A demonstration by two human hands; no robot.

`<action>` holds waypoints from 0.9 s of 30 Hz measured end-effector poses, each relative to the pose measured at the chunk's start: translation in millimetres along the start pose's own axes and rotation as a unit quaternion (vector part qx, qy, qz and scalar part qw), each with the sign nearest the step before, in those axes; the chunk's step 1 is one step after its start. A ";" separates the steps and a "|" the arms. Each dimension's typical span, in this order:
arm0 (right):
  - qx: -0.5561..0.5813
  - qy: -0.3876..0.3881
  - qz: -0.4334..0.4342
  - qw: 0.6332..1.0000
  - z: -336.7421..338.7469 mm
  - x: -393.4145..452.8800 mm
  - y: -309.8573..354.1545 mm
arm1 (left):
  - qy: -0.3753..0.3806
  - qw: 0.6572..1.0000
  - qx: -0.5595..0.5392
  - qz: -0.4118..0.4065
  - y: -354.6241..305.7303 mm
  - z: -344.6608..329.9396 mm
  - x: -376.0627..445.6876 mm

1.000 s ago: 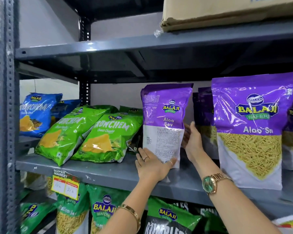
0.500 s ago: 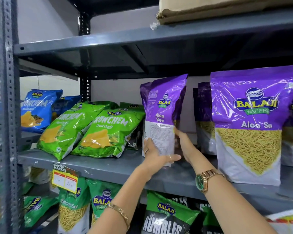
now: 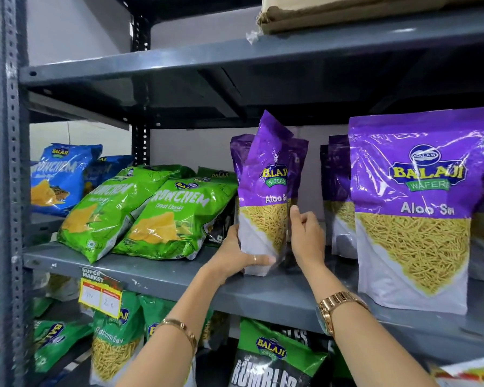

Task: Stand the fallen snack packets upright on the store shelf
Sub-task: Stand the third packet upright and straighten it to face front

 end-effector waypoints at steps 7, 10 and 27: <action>0.146 0.201 -0.154 0.956 -58.5 -1.3 -35.0 | -0.163 0.928 0.302 -0.141 -43.2 5.5 -31.0; 0.196 0.242 -0.155 0.938 -65.8 -6.0 -29.3 | -0.116 0.937 0.307 -0.117 -34.1 -2.4 -23.7; 0.089 0.155 -0.104 0.978 -35.2 -4.8 -29.7 | -0.111 0.985 -0.083 0.100 31.1 27.3 3.1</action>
Point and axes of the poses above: each hand's wrist, its own x-axis towards the middle knuckle, its own z-axis out of the back of the hand, y = z × x, the point moved 9 cm from there along x, towards the middle knuckle, and after that the axes turned 3 degrees about x, right-handed, at the moved point
